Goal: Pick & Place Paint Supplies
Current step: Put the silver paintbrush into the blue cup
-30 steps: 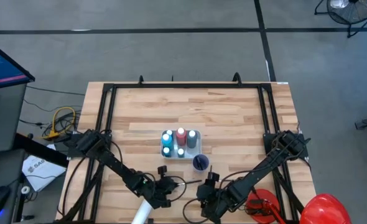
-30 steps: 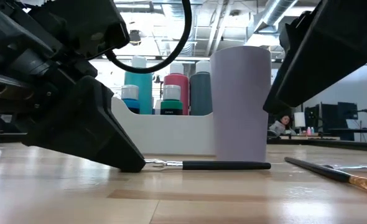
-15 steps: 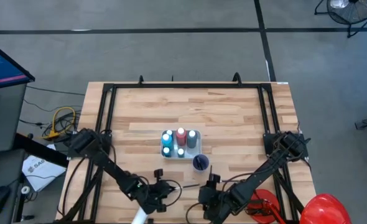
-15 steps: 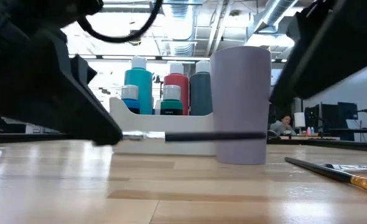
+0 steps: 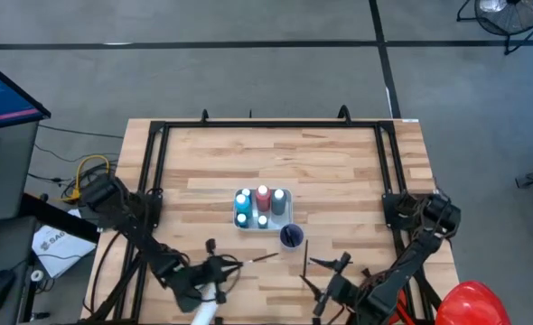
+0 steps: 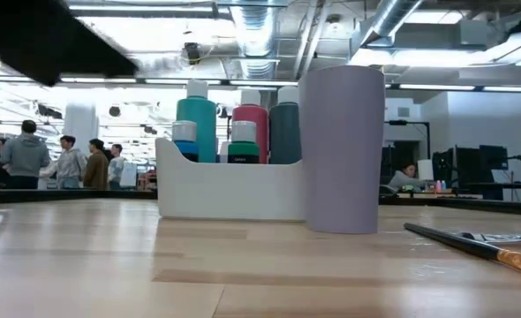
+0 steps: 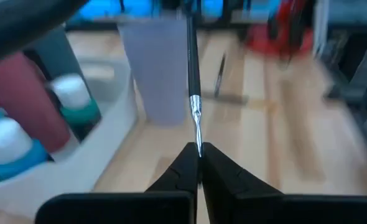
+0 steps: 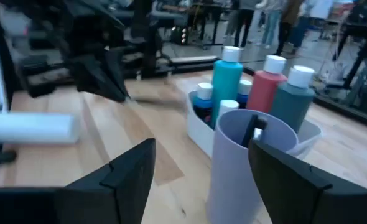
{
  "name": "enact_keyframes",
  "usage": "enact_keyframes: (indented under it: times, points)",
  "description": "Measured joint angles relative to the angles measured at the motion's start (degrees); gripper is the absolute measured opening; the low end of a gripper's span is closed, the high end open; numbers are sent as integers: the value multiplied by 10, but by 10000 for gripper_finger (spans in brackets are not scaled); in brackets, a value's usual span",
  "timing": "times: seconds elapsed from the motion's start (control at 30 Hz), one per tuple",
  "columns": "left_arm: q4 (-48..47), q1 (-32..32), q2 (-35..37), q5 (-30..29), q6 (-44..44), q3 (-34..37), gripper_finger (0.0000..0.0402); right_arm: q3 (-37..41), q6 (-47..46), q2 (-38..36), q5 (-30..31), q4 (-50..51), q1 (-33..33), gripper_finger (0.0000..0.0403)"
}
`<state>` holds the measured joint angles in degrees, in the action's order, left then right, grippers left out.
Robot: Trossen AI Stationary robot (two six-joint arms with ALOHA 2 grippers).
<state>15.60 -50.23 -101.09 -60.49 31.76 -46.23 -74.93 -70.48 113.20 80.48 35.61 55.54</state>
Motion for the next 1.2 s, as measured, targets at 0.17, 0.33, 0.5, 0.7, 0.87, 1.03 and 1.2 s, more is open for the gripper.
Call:
enact_keyframes:
  times: [0.17,0.33,0.5,0.7,0.87,1.03,1.2]
  points:
    - [218,-23,60,-11,-111,91,0,3,4,-5,14,-52,-3,249]
    - [454,-27,74,68,-238,161,0,-9,229,-5,-8,-209,-33,249]
    - [560,-27,72,143,-293,188,0,-8,588,-5,-234,-520,-85,249]
    - [598,-35,72,186,-316,190,0,-5,809,-8,-406,-735,-112,249]
    - [641,-47,72,187,-350,190,0,-6,862,-11,-368,-824,-115,249]
    - [668,-48,72,186,-375,189,0,-5,807,-11,-371,-829,-133,249]
    - [710,-25,81,214,-407,189,0,-5,775,-11,-371,-844,-162,249]
